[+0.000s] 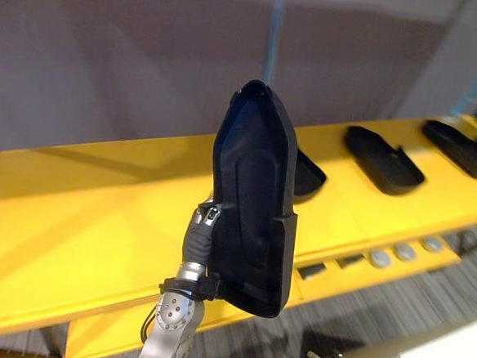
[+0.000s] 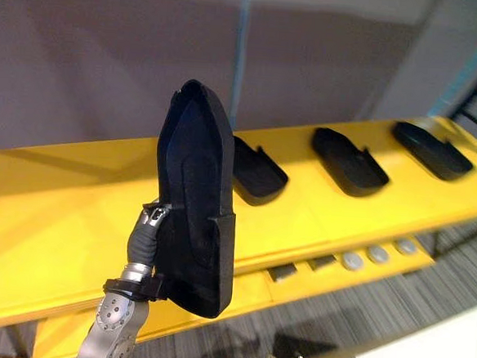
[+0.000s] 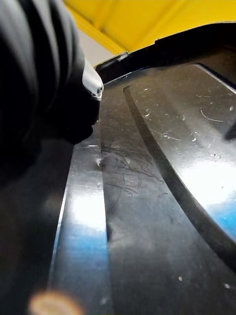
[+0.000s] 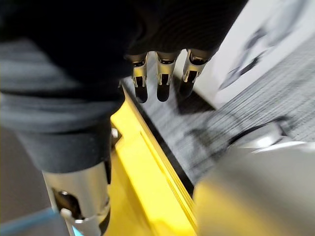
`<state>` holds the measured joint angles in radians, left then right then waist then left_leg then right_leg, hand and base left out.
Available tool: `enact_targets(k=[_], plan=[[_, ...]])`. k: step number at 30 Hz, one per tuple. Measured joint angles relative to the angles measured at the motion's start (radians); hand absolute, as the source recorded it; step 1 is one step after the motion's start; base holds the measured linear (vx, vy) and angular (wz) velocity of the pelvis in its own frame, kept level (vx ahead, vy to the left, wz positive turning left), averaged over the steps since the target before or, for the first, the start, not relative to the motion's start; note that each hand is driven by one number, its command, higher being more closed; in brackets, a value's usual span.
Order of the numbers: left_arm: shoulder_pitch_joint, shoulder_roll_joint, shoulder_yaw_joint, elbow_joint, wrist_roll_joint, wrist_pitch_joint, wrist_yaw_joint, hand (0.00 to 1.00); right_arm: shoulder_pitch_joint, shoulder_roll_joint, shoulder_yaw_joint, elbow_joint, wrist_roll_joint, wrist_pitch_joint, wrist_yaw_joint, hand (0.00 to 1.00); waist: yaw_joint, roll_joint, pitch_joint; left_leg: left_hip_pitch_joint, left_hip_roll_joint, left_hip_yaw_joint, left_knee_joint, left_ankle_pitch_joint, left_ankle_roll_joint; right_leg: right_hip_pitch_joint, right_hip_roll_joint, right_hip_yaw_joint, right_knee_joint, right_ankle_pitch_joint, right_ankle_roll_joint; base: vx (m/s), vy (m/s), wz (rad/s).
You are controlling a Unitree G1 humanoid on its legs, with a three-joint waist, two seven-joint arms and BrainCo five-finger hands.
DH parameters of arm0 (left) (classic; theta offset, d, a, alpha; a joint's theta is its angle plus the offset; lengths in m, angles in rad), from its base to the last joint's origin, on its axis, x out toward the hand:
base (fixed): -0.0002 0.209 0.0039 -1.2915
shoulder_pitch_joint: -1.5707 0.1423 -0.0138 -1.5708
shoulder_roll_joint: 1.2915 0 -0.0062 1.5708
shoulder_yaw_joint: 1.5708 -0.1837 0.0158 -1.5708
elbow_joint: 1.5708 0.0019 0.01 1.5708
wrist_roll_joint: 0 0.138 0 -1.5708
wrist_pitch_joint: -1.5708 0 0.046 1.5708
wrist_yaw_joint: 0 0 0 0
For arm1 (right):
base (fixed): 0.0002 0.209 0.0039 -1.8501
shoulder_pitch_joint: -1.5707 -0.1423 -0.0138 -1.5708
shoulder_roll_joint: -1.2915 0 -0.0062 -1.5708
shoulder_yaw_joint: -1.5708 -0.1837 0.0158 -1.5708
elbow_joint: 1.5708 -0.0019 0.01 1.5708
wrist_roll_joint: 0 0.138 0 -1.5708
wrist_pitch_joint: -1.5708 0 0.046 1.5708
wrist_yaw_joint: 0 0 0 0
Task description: Walk over and take plastic housings, then place them on the shelf
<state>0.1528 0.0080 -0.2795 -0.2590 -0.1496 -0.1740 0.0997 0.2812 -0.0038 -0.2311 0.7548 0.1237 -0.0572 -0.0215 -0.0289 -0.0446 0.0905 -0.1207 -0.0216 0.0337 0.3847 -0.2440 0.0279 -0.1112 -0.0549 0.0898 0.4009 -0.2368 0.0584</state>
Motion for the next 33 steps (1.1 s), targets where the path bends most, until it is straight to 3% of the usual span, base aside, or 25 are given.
enact_targets(k=[2, 4, 14, 17, 19, 20, 22, 23, 25, 26, 27, 28, 29, 32, 33], plan=[[-0.001, -0.009, 0.0, -0.01, 0.021, 0.0, 0.0, 1.0, -0.006, -0.001, 0.0, -0.001, 0.004, 0.0, 0.0, 0.0, 0.003, 0.014, -0.009, 0.003, 0.053, 0.048, -0.003, 0.011, -0.025, 0.033, 0.009, -0.051, -0.035, 0.004, -0.007, 0.2, -0.216, 0.66], [0.006, -0.016, 0.001, -0.014, 0.028, 0.0, 0.002, 1.0, -0.007, 0.006, 0.009, -0.006, 0.004, 0.0, 0.0, 0.0, 0.021, 0.008, -0.012, 0.027, 0.059, 0.046, -0.031, 0.018, -0.029, 0.068, 0.015, -0.062, -0.069, 0.007, -0.012, 0.17, -0.122, 0.25], [0.119, -0.032, 0.107, -0.078, 0.109, 0.0, 0.027, 1.0, 0.002, 0.054, 0.037, -0.023, 0.005, -0.001, 0.0, 0.0, 0.054, -0.029, -0.047, 0.083, 0.054, -0.019, -0.092, 0.029, -0.045, 0.185, 0.016, -0.15, -0.177, 0.04, -0.013, 0.1, -0.011, 0.26], [0.128, -0.029, 0.134, -0.083, 0.115, 0.002, 0.036, 1.0, -0.001, 0.054, 0.036, -0.023, 0.005, -0.002, -0.008, 0.0, 0.069, -0.043, -0.033, 0.044, 0.044, -0.038, -0.07, 0.046, -0.065, 0.182, 0.004, -0.219, -0.164, 0.04, -0.013, 0.01, -0.032, 0.69], [0.13, -0.031, 0.151, -0.108, 0.116, 0.005, 0.053, 1.0, -0.012, 0.052, 0.034, -0.022, 0.005, -0.002, -0.017, 0.0, 0.07, -0.053, -0.014, 0.004, 0.044, 0.006, -0.036, 0.058, -0.085, 0.181, -0.018, -0.247, -0.156, 0.04, -0.014, -0.06, -0.006, 0.72], [0.13, -0.034, 0.166, -0.124, 0.116, 0.005, 0.056, 1.0, -0.021, 0.049, 0.033, -0.022, 0.005, -0.003, -0.019, 0.0, 0.068, -0.059, -0.004, -0.028, 0.073, 0.072, 0.018, 0.026, -0.076, 0.181, -0.023, -0.242, -0.158, 0.04, -0.014, -0.06, 0.004, 0.55], [0.125, -0.039, 0.196, -0.125, 0.115, -0.001, 0.071, 1.0, -0.054, 0.034, 0.033, 0.007, -0.003, -0.002, -0.026, 0.0, 0.063, -0.06, 0.011, -0.088, 0.217, 0.193, 0.16, -0.001, -0.084, 0.183, -0.039, -0.267, -0.16, 0.04, -0.015, -0.03, -0.005, 0.3], [0.127, -0.047, 0.207, -0.114, 0.115, 0.0, 0.074, 1.0, -0.056, 0.027, 0.033, 0.003, -0.023, -0.002, -0.028, 0.0, 0.056, -0.059, 0.013, -0.088, 0.293, 0.221, 0.171, 0.0, -0.087, 0.193, -0.061, -0.273, -0.16, 0.039, -0.014, 0.01, 0.098, 0.13], [0.126, -0.056, 0.21, -0.105, 0.115, 0.0, 0.087, 1.0, -0.05, 0.011, 0.021, 0.005, -0.038, -0.003, -0.031, 0.0, 0.041, -0.049, 0.005, -0.08, 0.358, 0.217, 0.127, 0.013, -0.085, 0.202, -0.089, -0.296, -0.167, 0.037, -0.008, -0.01, 0.274, 0.14], [0.122, -0.056, 0.197, -0.102, 0.115, -0.003, 0.094, 1.0, -0.045, -0.003, 0.013, 0.014, -0.038, -0.003, -0.036, 0.0, 0.036, -0.036, -0.008, -0.076, 0.389, 0.208, 0.077, 0.059, -0.086, 0.195, -0.111, -0.301, -0.183, 0.028, 0.025, 0.0, 0.516, 0.04], [0.117, -0.058, 0.18, -0.096, 0.115, -0.008, 0.096, 1.0, -0.045, -0.024, 0.002, 0.024, -0.039, -0.003, -0.038, 0.0, 0.033, -0.006, -0.024, -0.078, 0.401, 0.196, 0.021, 0.122, -0.096, 0.199, -0.129, -0.308, -0.213, 0.014, 0.094, 0.03, 0.602, 0.07], [0.112, -0.054, 0.175, -0.081, 0.115, -0.009, 0.095, 1.0, -0.051, -0.027, -0.007, 0.048, -0.039, -0.002, -0.039, 0.0, 0.025, 0.012, -0.032, -0.087, 0.394, 0.181, 0.016, 0.11, -0.234, 0.2, -0.136, -0.314, -0.217, 0.021, 0.112, 0.09, 0.58, 0.31], [0.094, -0.022, 0.178, -0.036, 0.117, -0.003, 0.094, 1.0, -0.057, 0.009, -0.004, 0.09, -0.039, 0.003, -0.038, 0.0, 0.011, -0.035, -0.03, -0.103, 0.329, 0.18, 0.034, 0.096, -0.202, 0.198, -0.197, -0.318, -0.222, 0.071, 0.113, 0.09, 0.46, 0.37], [0.084, 0.006, 0.184, -0.015, 0.115, 0.009, 0.103, 1.0, -0.067, 0.059, 0.011, 0.083, -0.038, 0.002, -0.037, 0.0, 0.014, -0.054, -0.024, -0.126, 0.304, 0.181, 0.098, 0.064, -0.15, 0.197, -0.224, -0.313, -0.223, 0.184, 0.111, 0.1, 0.461, 0.13], [0.073, 0.014, 0.184, -0.015, 0.116, 0.009, 0.104, 1.0, -0.076, 0.059, 0.033, 0.083, -0.039, 0.002, -0.036, 0.0, 0.022, -0.055, -0.02, -0.125, 0.307, 0.189, 0.117, 0.056, -0.138, 0.175, -0.227, -0.297, -0.192, 0.207, 0.094, 0.03, 0.375, -0.24]])
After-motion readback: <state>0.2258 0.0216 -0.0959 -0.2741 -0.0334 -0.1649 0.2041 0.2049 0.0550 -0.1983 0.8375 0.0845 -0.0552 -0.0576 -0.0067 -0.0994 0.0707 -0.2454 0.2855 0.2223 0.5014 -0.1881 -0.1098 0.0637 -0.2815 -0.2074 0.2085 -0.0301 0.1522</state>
